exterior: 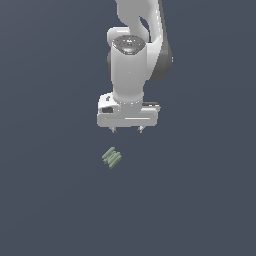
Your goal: Pick up the object and move it to a goal position.
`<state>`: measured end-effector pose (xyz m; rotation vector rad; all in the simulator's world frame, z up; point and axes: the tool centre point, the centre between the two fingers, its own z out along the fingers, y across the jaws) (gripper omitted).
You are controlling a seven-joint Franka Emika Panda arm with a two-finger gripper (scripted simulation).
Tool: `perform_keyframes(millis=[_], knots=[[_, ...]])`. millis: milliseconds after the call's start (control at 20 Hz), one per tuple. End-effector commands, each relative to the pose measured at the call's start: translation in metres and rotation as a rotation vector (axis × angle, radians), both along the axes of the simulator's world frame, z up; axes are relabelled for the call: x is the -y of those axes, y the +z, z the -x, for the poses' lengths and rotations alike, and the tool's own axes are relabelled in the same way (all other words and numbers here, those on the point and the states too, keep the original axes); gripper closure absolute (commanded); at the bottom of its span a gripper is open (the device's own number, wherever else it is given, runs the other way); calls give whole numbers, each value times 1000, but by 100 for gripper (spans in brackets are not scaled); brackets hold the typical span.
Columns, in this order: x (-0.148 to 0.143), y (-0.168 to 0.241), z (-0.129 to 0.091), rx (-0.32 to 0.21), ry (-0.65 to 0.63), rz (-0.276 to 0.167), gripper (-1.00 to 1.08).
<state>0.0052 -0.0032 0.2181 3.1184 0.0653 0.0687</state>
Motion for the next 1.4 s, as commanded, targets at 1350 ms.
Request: perform_keyframes(millis=[1350], knots=[[66, -108, -26, -33, -707, -38, -92]])
